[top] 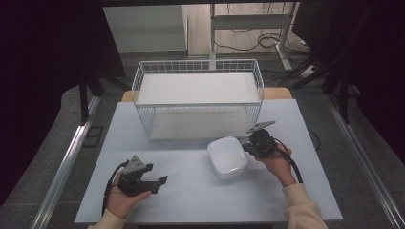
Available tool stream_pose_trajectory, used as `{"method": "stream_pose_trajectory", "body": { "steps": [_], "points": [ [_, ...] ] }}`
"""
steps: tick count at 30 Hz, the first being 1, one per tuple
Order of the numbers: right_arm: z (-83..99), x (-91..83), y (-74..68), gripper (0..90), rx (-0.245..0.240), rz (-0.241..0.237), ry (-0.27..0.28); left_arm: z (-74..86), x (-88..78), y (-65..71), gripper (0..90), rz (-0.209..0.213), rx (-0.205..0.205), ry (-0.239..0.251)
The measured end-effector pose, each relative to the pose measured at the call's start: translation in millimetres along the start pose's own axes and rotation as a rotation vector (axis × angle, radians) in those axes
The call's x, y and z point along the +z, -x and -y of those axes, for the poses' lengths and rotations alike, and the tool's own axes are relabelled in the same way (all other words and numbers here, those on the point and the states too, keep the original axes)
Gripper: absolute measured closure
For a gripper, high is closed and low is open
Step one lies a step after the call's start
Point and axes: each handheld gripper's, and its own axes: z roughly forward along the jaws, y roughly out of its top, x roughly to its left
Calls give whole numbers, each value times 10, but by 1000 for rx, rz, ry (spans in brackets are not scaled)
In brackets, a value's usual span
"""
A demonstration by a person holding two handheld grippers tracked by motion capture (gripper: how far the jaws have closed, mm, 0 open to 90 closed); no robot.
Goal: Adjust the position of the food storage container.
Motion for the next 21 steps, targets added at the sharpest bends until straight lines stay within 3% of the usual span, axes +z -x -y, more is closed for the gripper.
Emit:
{"method": "stream_pose_trajectory", "body": {
  "steps": [10, 21],
  "points": [
    [-14, 39, -155, 895, -33, -23, -27, 3, -4, -13, 246, -5, -2, 0],
    [112, -36, -334, 895, -49, -47, -39, 2, -17, -15, 246, -6, 0, 4]
  ]
}}
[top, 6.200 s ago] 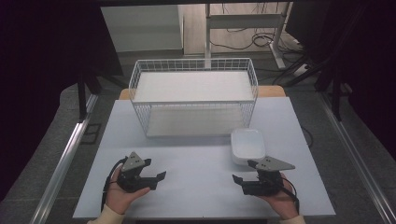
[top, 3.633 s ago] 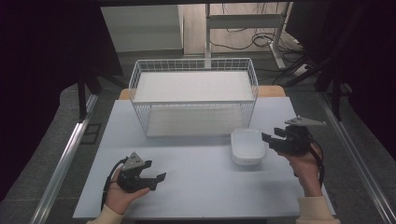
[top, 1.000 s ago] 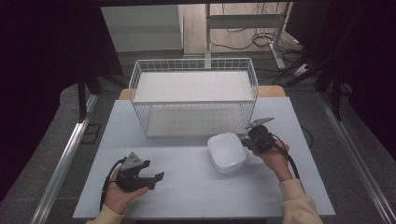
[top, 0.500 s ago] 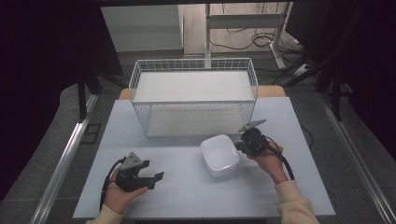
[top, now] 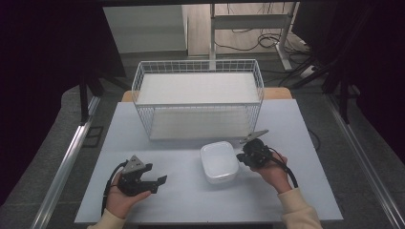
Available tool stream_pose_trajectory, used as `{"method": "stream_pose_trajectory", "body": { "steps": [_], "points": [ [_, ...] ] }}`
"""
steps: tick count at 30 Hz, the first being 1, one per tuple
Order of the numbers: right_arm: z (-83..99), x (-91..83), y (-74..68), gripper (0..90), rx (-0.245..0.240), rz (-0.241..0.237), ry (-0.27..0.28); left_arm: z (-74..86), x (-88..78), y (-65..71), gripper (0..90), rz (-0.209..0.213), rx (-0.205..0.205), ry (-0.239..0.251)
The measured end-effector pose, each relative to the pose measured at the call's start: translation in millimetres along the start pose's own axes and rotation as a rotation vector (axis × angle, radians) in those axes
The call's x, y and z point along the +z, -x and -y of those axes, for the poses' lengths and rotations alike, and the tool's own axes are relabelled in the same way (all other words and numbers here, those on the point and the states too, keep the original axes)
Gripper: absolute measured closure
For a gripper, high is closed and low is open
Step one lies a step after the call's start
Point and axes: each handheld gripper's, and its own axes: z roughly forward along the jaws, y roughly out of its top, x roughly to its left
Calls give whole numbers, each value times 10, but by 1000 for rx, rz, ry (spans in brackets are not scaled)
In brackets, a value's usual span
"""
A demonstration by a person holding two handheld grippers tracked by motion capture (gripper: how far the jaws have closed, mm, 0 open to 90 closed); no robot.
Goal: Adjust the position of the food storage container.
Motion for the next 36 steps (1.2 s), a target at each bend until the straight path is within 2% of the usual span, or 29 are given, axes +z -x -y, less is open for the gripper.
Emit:
{"method": "stream_pose_trajectory", "body": {
  "steps": [4, 9, 10, 11, 15, 25, 32, 36],
  "points": [
    [44, -14, -68, 895, -7, -28, 5, 0, -5, -9, 246, -1, -1, 1],
    [45, 5, -230, 895, -24, -73, -11, 3, -6, -15, 246, -4, -4, 2],
    [45, 5, -230, 895, -24, -73, -11, 3, -6, -15, 246, -4, -4, 2],
    [36, 22, -308, 894, -44, -82, -16, 2, -10, -17, 246, -5, -4, 3],
    [23, 41, -377, 895, -64, -74, -15, 2, -10, -21, 246, -6, -5, 3],
    [-48, 85, -281, 894, -47, 10, 35, 1, 10, -6, 246, -6, -1, -2],
    [-156, 157, -244, 894, -35, 14, 49, 4, 13, -19, 246, -6, 0, -4],
    [-199, 196, -278, 894, -38, 6, 48, 3, 6, -21, 246, -7, -3, -2]
  ]
}}
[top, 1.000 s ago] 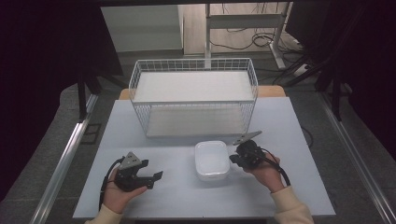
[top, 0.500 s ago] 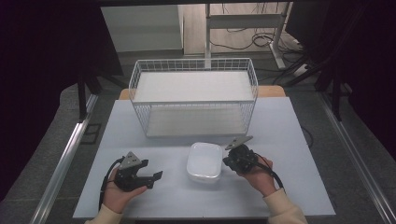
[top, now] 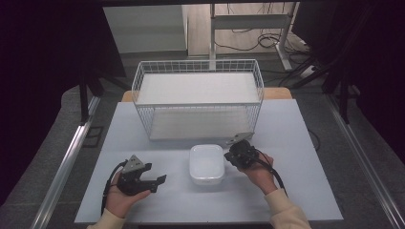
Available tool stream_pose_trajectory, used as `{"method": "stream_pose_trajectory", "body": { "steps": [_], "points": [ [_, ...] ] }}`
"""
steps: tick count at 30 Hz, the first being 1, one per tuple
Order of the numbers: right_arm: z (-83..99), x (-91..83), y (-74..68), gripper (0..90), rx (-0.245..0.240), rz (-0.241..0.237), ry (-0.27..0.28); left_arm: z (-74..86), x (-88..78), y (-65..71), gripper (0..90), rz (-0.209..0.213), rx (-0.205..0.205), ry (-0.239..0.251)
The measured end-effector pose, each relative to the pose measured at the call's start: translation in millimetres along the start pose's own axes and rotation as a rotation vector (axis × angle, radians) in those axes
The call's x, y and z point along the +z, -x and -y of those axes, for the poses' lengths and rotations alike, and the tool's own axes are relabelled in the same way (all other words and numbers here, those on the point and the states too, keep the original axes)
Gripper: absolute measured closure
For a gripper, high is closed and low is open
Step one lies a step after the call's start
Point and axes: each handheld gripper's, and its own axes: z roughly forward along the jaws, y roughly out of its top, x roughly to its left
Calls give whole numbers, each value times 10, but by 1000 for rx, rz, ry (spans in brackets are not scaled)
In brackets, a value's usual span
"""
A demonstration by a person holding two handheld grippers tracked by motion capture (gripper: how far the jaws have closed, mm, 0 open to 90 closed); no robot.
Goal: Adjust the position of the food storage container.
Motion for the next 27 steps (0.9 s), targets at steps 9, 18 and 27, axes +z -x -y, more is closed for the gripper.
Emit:
{"method": "stream_pose_trajectory", "body": {
  "steps": [9, 18, 27],
  "points": [
    [16, -57, -27, 894, -6, -4, 17, 0, -9, -13, 246, -3, 1, 2],
    [397, -467, -52, 893, 118, -15, 146, -6, -25, -7, 246, -10, -15, 7],
    [639, -618, -38, 454, 202, -73, 276, -44, -83, 26, 247, 7, -29, 21]
  ]
}}
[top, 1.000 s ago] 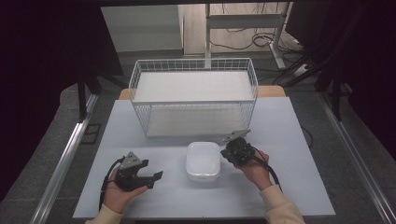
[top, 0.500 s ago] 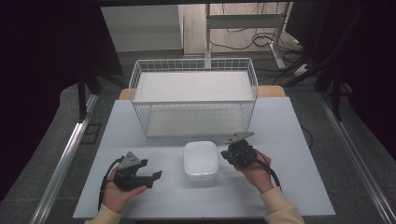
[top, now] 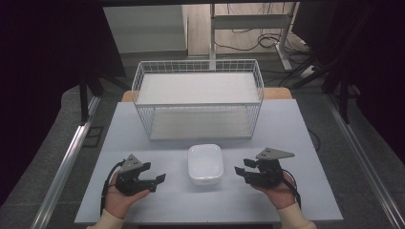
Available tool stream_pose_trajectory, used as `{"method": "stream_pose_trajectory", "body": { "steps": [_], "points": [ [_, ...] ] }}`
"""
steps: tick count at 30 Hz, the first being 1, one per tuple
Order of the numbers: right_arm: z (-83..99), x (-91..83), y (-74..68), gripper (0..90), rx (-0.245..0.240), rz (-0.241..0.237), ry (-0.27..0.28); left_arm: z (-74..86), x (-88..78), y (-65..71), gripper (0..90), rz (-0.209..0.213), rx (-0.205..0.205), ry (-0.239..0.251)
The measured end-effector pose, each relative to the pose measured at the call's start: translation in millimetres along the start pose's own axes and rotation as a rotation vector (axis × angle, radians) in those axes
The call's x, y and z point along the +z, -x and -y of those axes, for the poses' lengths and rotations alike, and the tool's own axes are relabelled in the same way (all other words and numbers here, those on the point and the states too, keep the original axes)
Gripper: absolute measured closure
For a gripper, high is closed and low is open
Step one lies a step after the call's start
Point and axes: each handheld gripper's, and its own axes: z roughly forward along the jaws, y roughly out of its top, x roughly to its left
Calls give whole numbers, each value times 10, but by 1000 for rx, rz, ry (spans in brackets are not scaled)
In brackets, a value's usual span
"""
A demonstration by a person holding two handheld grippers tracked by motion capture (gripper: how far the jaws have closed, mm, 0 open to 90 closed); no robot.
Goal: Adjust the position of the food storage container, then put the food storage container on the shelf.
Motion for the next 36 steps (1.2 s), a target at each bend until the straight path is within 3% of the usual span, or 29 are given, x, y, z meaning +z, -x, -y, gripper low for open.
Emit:
{"method": "stream_pose_trajectory", "body": {
  "steps": [5, 7, 9, 23, 26, 29, 33, 36],
  "points": [
    [4, -2, 55, 347, 47, -67, 36, -54, -54, 44, 271, 9, -17, 14],
    [3, -1, 56, 328, 47, -66, 38, -70, -65, 56, 274, 15, -22, 17],
    [2, 3, 55, 274, 45, -25, 38, -97, -82, 89, 276, 26, -28, 19],
    [-148, -26, 74, 315, 93, -52, 27, -342, -72, 104, 272, 55, -112, 22],
    [-244, -62, 69, 330, 102, -56, 31, -410, -21, 127, 272, 90, -146, 9],
    [-317, -72, 33, 334, 96, -69, 42, -510, 20, 191, 272, 116, -140, 1],
    [-383, 27, 0, 318, 104, -74, 25, -640, 95, 212, 272, 165, -162, -10],
    [-435, 139, -24, 305, 133, -72, 4, -699, 145, 213, 274, 174, -173, -18]
  ]
}}
